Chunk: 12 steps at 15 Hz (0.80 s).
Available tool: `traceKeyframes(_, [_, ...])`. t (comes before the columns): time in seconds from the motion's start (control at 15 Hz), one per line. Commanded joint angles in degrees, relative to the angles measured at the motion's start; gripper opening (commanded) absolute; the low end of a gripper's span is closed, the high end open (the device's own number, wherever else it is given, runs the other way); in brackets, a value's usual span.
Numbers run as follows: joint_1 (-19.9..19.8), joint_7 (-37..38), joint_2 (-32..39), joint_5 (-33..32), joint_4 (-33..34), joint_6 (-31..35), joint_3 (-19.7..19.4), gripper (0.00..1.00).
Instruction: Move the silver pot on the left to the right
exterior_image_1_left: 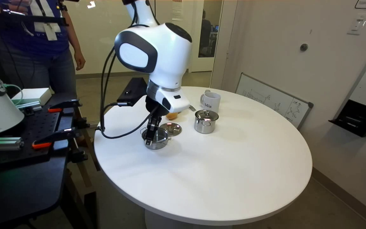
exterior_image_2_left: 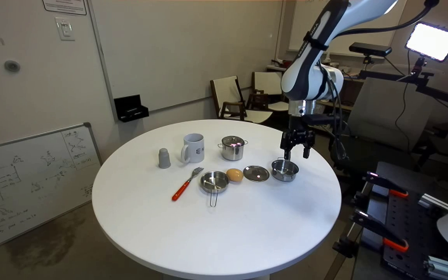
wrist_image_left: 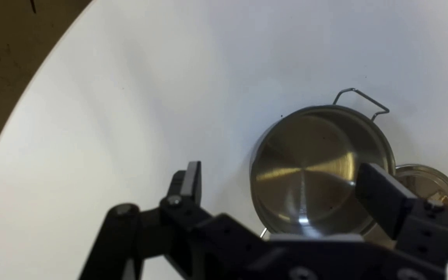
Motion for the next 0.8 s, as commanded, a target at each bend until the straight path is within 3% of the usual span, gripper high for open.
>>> traceKeyframes(0.0, [-0.43,1.36,3.24,-2.09,1.86,1.77,0.26,1.00])
traceKeyframes(0.47, [-0.57,2.22,7.81,-3.29,4.69,2.88,0.09,1.00])
traceKeyframes(0.53, [-0.60,2.45,8.26,-3.31,5.06,2.79,0.05,0.92])
traceKeyframes(0.6, [-0.79,2.56,8.60,-3.17,5.35,2.87,0.12,0.74])
traceKeyframes(0.73, [-1.09,2.85,8.82,-2.90,5.77,2.73,0.30,0.60])
